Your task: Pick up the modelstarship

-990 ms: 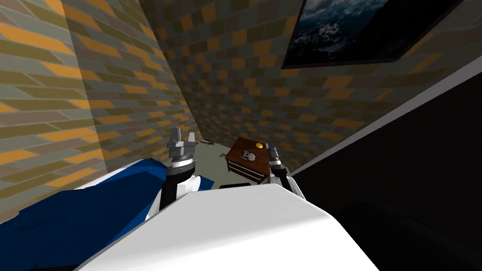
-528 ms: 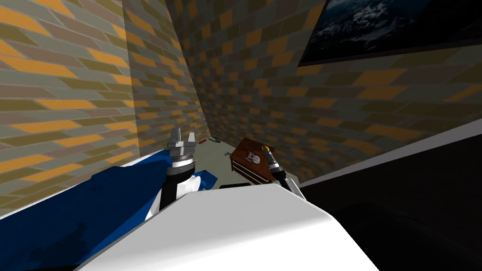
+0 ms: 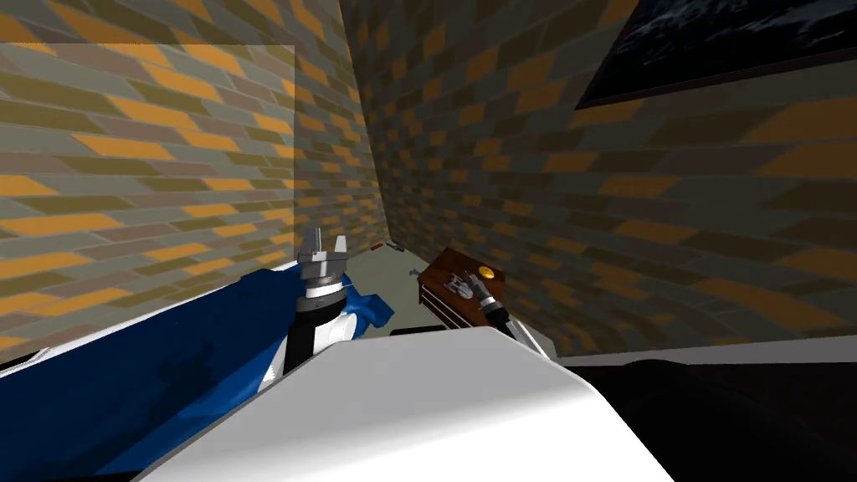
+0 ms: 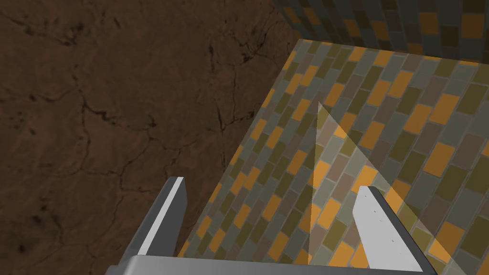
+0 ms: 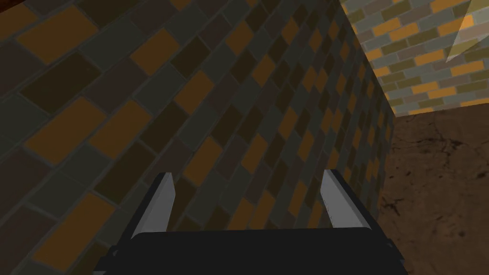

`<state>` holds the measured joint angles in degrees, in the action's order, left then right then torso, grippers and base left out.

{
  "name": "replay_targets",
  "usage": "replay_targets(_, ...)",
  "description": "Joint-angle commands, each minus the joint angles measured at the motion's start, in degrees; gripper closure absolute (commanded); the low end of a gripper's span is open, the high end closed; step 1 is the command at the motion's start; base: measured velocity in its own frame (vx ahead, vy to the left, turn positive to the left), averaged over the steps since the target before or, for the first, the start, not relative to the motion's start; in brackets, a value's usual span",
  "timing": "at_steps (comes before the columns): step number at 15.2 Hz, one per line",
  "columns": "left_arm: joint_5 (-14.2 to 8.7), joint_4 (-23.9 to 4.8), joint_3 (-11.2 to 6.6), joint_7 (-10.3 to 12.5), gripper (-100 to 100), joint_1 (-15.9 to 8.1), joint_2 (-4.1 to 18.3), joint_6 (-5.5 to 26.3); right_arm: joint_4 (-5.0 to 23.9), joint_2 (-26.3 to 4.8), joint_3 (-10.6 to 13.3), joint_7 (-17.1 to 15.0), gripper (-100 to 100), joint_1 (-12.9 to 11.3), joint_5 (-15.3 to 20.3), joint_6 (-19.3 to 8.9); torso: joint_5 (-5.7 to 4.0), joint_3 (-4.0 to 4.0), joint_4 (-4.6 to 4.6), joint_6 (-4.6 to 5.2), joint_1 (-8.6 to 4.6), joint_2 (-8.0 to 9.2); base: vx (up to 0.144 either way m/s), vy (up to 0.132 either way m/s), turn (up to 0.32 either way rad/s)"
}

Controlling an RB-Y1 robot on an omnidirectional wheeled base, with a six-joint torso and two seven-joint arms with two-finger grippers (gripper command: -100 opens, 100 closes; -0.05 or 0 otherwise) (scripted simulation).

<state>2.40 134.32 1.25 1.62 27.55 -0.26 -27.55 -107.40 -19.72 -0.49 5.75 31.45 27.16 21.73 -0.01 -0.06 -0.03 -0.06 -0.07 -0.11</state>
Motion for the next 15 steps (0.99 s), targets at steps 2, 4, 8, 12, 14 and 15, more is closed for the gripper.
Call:
replay_targets(2, 0.0, 0.0, 0.00, 0.0, 0, 0.0, 0.0, 0.0, 4.6, -3.4, 0.5, 3.0, -100, 0.1, 3.7, -1.5, -0.01, -0.01, 0.00, 0.01, -0.03, -0.01, 0.015, -0.025, 0.448)
replay_targets(4, 0.0, 0.0, -0.01, 0.0, 0, 0.0, 0.0, 0.0, 7.5, -5.2, 0.8, 4.8, -100, 0.3, 5.9, -2.3, -0.01, -0.01, 0.00, 0.03, -0.05, -0.01, 0.014, -0.028, 0.409)
replay_targets(8, 0.0, 0.0, -0.01, 0.0, 0, 0.0, 0.0, 0.0, 11.4, -6.9, 1.1, 6.5, -100, 0.4, 8.9, -3.1, -0.01, -0.02, -0.01, 0.02, -0.05, -0.04, 0.016, -0.026, 0.325)
replay_targets(12, 0.0, 0.0, -0.01, 0.0, 0, 0.0, 0.0, 0.0, 16.3, -10.3, 1.9, 10.1, -100, 0.8, 13.8, -4.7, 0.00, -0.01, 0.00, 0.07, -0.01, -0.02, 0.008, -0.021, 0.321)
replay_targets(14, 0.0, 0.0, -0.01, 0.0, 0, 0.0, 0.0, 0.0, 17.3, -10.3, 1.9, 10.1, -100, 0.8, 13.8, -4.7, 0.01, -0.01, 0.00, 0.01, -0.01, -0.03, 0.008, -0.023, 0.277)
replay_targets(15, 0.0, 0.0, -0.01, 0.0, 0, 0.0, 0.0, 0.0, 17.3, -10.3, 1.9, 10.1, -100, 0.8, 13.8, -4.7, 0.00, -0.01, 0.00, 0.08, 0.00, -0.02, 0.005, -0.016, -0.032)
